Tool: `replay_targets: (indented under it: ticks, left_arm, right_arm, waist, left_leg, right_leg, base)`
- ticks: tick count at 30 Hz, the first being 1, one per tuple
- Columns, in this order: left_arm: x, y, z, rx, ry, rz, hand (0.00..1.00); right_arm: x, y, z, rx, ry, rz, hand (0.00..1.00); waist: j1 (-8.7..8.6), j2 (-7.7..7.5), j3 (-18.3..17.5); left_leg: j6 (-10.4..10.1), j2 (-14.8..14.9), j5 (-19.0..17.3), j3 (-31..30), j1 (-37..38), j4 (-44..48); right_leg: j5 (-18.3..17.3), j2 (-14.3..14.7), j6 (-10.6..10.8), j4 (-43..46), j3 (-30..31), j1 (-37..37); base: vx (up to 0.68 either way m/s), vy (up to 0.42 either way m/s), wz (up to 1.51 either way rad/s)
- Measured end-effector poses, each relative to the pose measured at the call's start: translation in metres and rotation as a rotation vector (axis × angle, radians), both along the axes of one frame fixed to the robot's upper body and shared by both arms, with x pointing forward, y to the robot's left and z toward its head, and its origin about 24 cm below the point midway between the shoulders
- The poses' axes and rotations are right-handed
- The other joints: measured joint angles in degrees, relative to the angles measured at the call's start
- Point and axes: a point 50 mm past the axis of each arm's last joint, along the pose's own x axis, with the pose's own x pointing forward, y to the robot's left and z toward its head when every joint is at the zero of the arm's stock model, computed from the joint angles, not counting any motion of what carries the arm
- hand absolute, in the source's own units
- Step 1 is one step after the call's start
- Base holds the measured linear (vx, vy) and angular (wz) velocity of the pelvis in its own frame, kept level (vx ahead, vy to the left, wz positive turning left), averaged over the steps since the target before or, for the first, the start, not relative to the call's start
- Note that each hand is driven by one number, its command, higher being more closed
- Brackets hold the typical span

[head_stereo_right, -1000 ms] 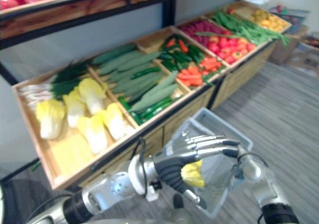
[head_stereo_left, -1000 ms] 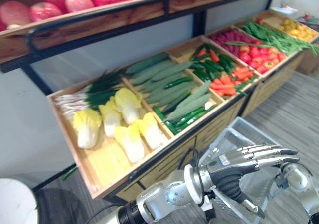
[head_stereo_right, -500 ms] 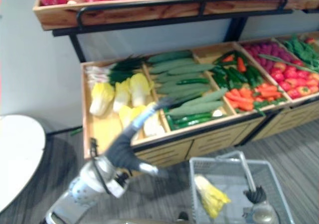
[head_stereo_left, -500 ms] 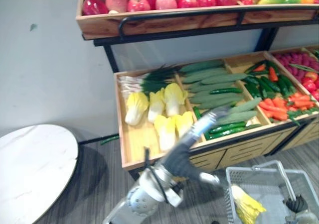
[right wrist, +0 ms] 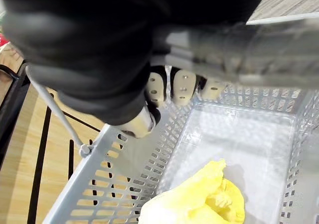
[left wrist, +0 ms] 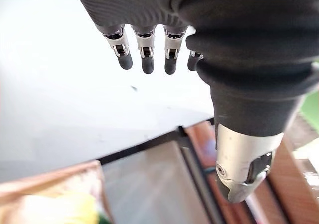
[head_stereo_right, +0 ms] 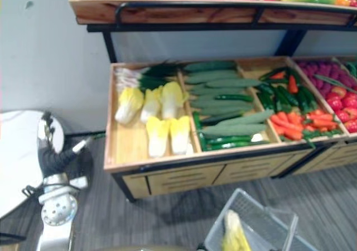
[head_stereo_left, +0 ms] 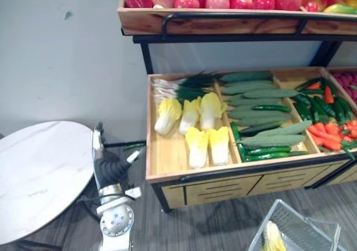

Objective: Pick vegetable in the basket

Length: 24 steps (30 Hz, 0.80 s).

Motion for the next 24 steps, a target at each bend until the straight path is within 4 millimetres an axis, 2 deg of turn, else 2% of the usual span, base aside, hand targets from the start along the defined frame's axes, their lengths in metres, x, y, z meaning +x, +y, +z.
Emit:
replay_targets:
  ticks: [5,6,8,9,11,13,17,18,19,24]
  left_arm:
    - [-0.024,0.031,-0.053,-0.043,0.249,0.236,0.00]
    - [-0.039,0.043,-0.076,-0.071,0.357,0.325,0.00]
    - [-0.064,0.057,-0.108,-0.113,0.528,0.422,0.00]
    - [-0.071,0.059,-0.117,-0.121,0.578,0.437,0.00]
    - [-0.102,0.064,-0.151,-0.143,0.797,0.465,0.00]
    - [-0.125,0.065,-0.169,-0.191,0.929,0.496,0.00]
    - [-0.159,0.062,-0.190,-0.283,1.099,0.543,0.00]
    - [-0.162,0.061,-0.191,-0.296,1.107,0.549,0.00]
    - [-0.160,0.061,-0.198,-0.311,1.180,0.462,0.00]
    - [-0.159,0.060,-0.198,-0.307,1.183,0.452,0.00]
  right_arm:
    - [-0.008,0.015,-0.005,0.030,-0.022,-0.057,1.00]
    - [-0.008,0.019,-0.006,0.029,-0.030,-0.063,1.00]
    - [-0.003,0.024,-0.005,0.027,-0.058,-0.063,1.00]
    - [-0.002,0.025,-0.005,0.028,-0.063,-0.065,1.00]
    - [0.002,0.025,-0.005,0.029,-0.079,-0.067,1.00]
    - [0.005,0.026,-0.005,0.031,-0.085,-0.066,1.00]
    - [0.009,0.027,-0.009,0.054,-0.070,-0.074,1.00]
    - [0.010,0.027,-0.009,0.055,-0.067,-0.074,1.00]
    - [0.034,0.009,-0.001,0.021,-0.056,0.031,1.00]
    - [0.034,0.009,-0.001,0.021,-0.056,0.031,1.00]
  waist:
    - [1.02,-0.55,-1.3]
    - [1.10,-0.29,-1.7]
    - [1.00,-0.24,-1.8]
    - [0.99,-0.20,-1.8]
    - [0.99,0.01,-2.0]
    - [0.92,0.16,-2.1]
    - [-0.04,0.58,-2.4]
    - [-0.27,0.70,-2.4]
    - [-2.13,2.58,0.3]
    - [-2.08,2.58,0.3]
  left_leg:
    - [0.0,0.5,0.0,-1.1,-0.3,0.0]
    - [-0.1,0.5,-0.2,-1.2,-0.3,0.0]
    - [-0.1,0.5,-0.3,-1.4,-0.3,0.0]
    - [-0.2,0.5,-0.3,-1.4,-0.3,0.0]
    - [-0.3,0.4,-0.5,-1.4,-0.3,0.0]
    - [-0.4,0.4,-0.7,-1.3,-0.5,0.0]
    - [-0.8,0.3,-0.8,-1.3,-0.5,0.0]
    - [-0.8,0.3,-0.8,-1.3,-0.5,0.0]
    - [-0.5,-0.6,-2.9,-1.7,0.2,1.7]
    - [-0.5,-0.6,-2.9,-1.8,0.2,1.7]
  right_leg:
    - [-0.6,0.3,-0.3,0.1,-1.5,0.6]
    - [-0.7,0.3,-0.4,0.1,-1.8,0.7]
    - [-0.9,0.2,-0.5,0.1,-2.1,0.8]
    - [-1.0,0.2,-0.6,0.1,-2.1,0.9]
    - [-1.4,0.1,-0.8,-0.1,-2.2,0.9]
    - [-1.5,0.2,-0.9,-0.3,-1.9,0.6]
    - [-1.4,0.5,-0.9,-1.1,-1.7,0.5]
    - [-1.4,0.5,-0.8,-1.2,-1.6,0.4]
    - [-1.2,0.0,-0.4,-2.1,-0.5,1.3]
    - [-1.2,0.0,-0.4,-2.1,-0.6,1.3]
  base:
    - [0.01,-0.013,0.13]
    - [0.02,-0.008,0.09]
    - [0.01,0.001,0.07]
    - [0.02,0.004,0.05]
    - [0.02,0.002,0.00]
    - [0.03,0.000,-0.06]
    - [0.05,-0.005,-0.03]
    - [0.04,-0.003,-0.02]
    - [0.00,0.000,0.00]
    - [0.00,0.000,0.01]
